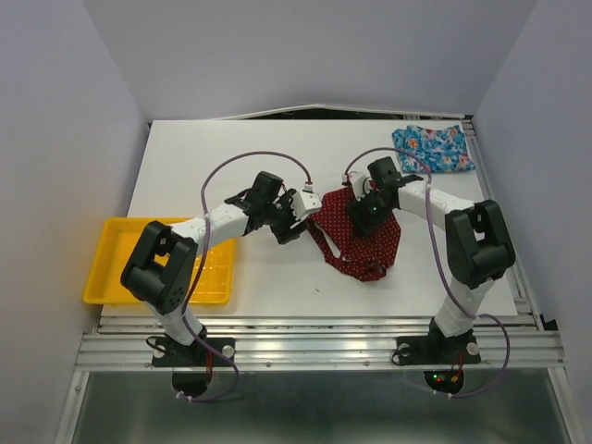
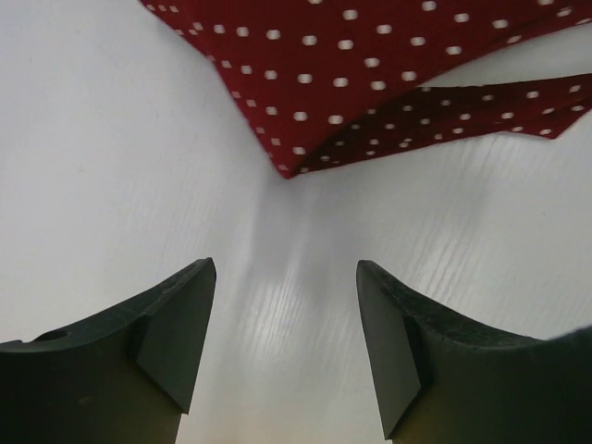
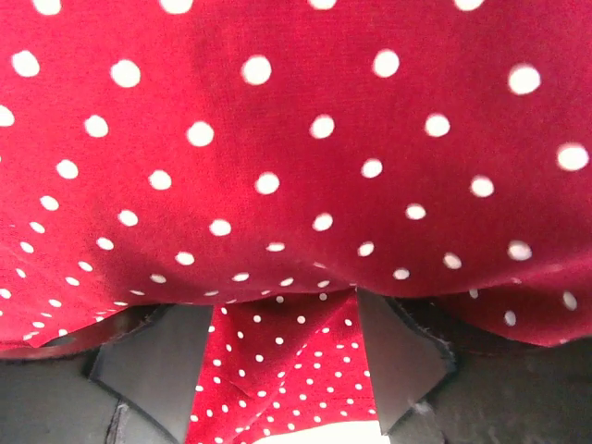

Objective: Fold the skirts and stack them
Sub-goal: Flatten the skirt out

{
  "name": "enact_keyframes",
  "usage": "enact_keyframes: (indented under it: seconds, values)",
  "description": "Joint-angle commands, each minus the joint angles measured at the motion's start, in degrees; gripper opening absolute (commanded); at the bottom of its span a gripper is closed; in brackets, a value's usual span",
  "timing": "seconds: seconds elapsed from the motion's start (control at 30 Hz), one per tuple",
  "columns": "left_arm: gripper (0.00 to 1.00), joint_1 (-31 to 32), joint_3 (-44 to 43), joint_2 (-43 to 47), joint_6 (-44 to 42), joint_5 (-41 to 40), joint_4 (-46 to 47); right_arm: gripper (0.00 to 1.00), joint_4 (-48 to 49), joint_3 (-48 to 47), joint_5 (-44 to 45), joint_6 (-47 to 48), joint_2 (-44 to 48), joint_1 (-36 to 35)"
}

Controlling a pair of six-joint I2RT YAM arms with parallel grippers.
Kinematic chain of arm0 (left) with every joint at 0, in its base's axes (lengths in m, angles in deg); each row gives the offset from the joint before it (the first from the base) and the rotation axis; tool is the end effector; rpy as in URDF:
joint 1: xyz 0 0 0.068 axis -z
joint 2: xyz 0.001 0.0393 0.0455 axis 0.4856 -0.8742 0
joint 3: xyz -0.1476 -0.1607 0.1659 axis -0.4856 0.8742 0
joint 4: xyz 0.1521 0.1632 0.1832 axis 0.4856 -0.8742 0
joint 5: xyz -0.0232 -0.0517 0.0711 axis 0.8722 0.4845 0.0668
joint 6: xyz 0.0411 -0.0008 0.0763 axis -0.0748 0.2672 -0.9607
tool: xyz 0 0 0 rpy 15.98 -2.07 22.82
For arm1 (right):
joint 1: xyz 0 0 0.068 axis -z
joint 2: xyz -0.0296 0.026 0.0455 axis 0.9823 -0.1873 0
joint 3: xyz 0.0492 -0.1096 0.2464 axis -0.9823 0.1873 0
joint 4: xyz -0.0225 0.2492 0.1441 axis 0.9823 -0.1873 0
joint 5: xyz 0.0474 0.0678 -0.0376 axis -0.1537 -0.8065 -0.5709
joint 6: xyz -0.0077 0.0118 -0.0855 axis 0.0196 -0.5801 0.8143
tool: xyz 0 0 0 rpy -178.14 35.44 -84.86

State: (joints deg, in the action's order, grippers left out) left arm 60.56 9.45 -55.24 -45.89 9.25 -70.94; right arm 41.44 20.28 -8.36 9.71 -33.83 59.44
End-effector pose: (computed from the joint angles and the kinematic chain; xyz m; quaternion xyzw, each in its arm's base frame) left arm 0.3254 -0.2374 0.1690 0.5889 0.6749 -0.1689 0.4114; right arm 0.3590 0.1510 0.1257 -0.3769 0.8965 0.1291 0.1936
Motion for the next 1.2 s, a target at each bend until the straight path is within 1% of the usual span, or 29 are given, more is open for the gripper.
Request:
enact_keyframes:
  seconds: [0.0,0.03,0.07,0.13,0.17,0.2,0.27,0.3,0.33,0.37,0.4,0.43,0.5,0.57,0.63,0.67,0.8,0.97,1.17]
  values:
    - [0.73,0.8,-1.5,-2.5,10.2,6.0,4.4,0.66,3.1,-7.0,0.8,1.0,-1.0,1.0]
    - [0.73,0.7,-1.5,-2.5,10.2,6.0,4.9,0.66,2.4,-7.0,0.8,1.0,-0.9,1.0]
    - [0.73,0.6,-1.4,-2.7,15.2,7.5,5.1,0.66,1.6,-7.0,0.2,0.5,1.5,1.0]
    - [0.72,0.4,-0.2,-2.7,20.6,8.1,8.7,0.66,-1.7,-7.5,-1.1,-0.2,4.2,1.0]
    - [0.72,0.3,0.6,-2.6,25.3,8.2,10.0,0.66,-2.9,-7.7,-1.3,-0.3,5.6,1.0]
    - [0.72,0.3,1.9,-2.4,27.5,7.8,12.4,0.66,-4.8,-8.1,-1.5,-0.4,8.6,1.0]
    - [0.72,0.0,2.9,-2.4,31.7,7.4,14.4,0.66,-6.4,-8.2,-1.3,-0.2,11.3,1.0]
    - [0.72,-0.2,3.1,-2.6,35.1,7.3,15.1,0.65,-7.2,-8.1,-1.7,-0.3,12.6,1.0]
    - [0.72,-1.1,3.2,-2.8,36.8,7.6,16.0,0.64,-8.8,-8.0,-2.0,-0.2,14.6,1.0]
    - [0.72,-1.7,3.0,-3.3,39.7,8.5,16.4,0.59,-9.5,-7.9,-2.2,-0.2,15.2,0.2]
    - [0.71,-2.5,3.0,-3.6,39.7,9.4,16.7,0.56,-10.3,-7.8,-2.1,-0.4,15.7,-0.7]
    - [0.71,-3.2,2.8,-3.9,43.2,10.9,17.3,0.54,-10.9,-7.6,-1.6,-0.7,16.4,-2.7]
    - [0.70,-4.4,2.9,-3.7,45.4,12.6,17.7,0.50,-10.8,-5.6,0.1,-1.2,16.5,-5.0]
    - [0.70,-5.0,3.6,-2.6,46.3,13.1,18.1,0.49,-9.1,-2.5,3.4,-1.4,16.6,-9.0]
    - [0.70,-5.8,4.1,-2.1,47.8,13.0,18.3,0.49,-8.3,-1.0,5.6,-2.0,16.5,-11.6]
    - [0.70,-6.2,4.4,-1.9,48.7,13.4,18.3,0.49,-7.7,-0.4,6.6,-2.3,16.4,-14.0]
    - [0.71,-7.9,4.5,-2.3,49.2,13.3,17.3,0.49,-7.1,0.9,11.6,-2.9,14.4,-18.4]
    - [0.71,-8.0,3.7,-3.3,48.8,12.5,17.2,0.48,-8.2,1.5,14.7,-2.7,12.4,-20.4]
    - [0.71,-8.0,2.5,-5.4,48.2,12.2,17.2,0.47,-9.0,4.0,18.0,-1.9,12.6,-20.4]
